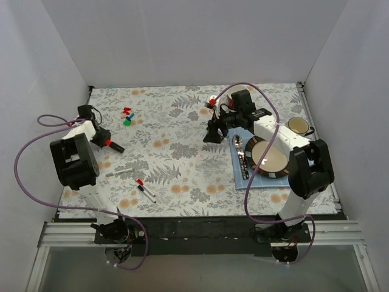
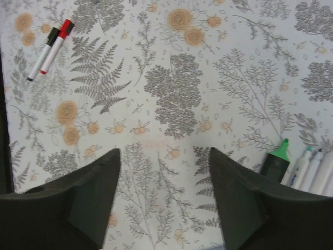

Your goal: Open the pen caps

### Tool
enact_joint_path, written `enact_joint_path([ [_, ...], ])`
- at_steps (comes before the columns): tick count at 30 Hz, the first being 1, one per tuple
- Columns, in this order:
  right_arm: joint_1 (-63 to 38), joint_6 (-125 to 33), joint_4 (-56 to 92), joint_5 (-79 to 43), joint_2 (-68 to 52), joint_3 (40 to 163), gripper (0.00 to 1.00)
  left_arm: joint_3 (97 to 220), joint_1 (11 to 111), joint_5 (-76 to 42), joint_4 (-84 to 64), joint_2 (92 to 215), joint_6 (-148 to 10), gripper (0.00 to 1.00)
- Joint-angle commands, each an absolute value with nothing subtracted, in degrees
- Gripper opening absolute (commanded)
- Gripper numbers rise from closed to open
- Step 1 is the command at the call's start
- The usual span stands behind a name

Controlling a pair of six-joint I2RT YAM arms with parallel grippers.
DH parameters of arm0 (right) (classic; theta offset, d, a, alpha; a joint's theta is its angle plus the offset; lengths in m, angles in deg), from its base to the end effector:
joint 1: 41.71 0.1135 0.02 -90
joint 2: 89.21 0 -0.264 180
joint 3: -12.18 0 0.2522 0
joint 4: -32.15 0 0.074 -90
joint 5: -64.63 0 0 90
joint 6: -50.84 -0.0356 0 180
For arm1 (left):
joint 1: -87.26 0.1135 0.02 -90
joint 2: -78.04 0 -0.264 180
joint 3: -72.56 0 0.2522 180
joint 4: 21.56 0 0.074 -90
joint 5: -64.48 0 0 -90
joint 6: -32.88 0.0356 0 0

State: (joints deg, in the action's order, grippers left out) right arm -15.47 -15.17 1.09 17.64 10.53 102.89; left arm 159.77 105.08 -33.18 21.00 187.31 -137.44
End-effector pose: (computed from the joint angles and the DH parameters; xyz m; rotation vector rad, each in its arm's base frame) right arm 0.3393 0.1943 0.2697 -1.2683 1.7777 0.8658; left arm 0.3676 0.1232 0.1693 -2.0592 1.7320 -0.1603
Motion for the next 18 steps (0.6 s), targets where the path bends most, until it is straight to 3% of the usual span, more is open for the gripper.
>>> enact_joint_path([
  [1,-13.9,-17.6,6.6,24.0,5.4,99.9,0.92,150.1,102.7,-17.3,10.6,173.7,-134.0,0.0],
  [2,-13.9,-18.7,10.7,25.6,4.6,97.2,0.98,147.4,101.3,-11.7,8.5,169.7,-133.1,0.0],
  [9,-13.9,-38.7,36.6,34.7,-0.1,84.4,0.98,127.7,89.6,2.8,-15.0,153.4,-138.7,0.0],
  [12,-13.9,-50.7,43.1,37.3,1.1,82.6,0.98,123.2,82.6,3.3,-23.5,150.4,-143.0,0.0],
  [18,-12.9,-63.1,50.8,30.0,0.6,77.5,0.94,118.3,71.5,-6.3,-33.8,144.9,-150.1,0.0],
])
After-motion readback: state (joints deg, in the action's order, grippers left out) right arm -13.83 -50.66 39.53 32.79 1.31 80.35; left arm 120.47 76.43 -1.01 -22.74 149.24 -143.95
